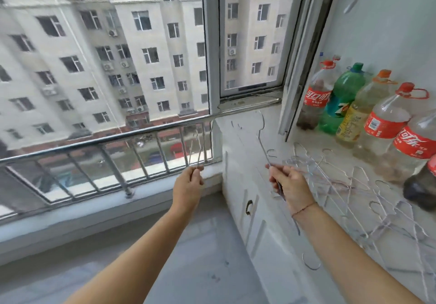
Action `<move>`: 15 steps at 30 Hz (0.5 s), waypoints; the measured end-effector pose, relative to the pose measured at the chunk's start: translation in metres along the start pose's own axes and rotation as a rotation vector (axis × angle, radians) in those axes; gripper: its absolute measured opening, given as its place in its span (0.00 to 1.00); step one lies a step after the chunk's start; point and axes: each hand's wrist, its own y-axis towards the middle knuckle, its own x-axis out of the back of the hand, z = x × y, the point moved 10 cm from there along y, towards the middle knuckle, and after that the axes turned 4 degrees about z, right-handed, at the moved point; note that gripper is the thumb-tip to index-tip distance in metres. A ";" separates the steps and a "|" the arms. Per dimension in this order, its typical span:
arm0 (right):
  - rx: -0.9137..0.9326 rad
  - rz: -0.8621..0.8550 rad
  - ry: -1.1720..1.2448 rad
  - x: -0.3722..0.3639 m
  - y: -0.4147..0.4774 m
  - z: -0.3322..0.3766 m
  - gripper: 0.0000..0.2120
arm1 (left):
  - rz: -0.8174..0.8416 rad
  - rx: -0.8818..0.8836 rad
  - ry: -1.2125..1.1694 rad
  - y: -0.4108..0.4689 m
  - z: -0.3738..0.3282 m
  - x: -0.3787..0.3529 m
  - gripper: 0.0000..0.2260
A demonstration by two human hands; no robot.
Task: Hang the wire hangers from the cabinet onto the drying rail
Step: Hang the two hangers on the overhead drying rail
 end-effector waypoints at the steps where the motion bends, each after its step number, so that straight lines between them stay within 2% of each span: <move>1: 0.000 0.039 -0.001 -0.020 -0.002 -0.001 0.05 | -0.024 0.001 0.005 -0.005 0.004 0.021 0.10; 8: -0.032 0.324 0.014 -0.181 -0.045 -0.018 0.06 | -0.199 0.061 -0.190 -0.062 0.047 0.179 0.08; 15: -0.130 0.561 0.045 -0.369 -0.143 -0.058 0.06 | -0.494 0.088 -0.106 -0.161 0.093 0.366 0.07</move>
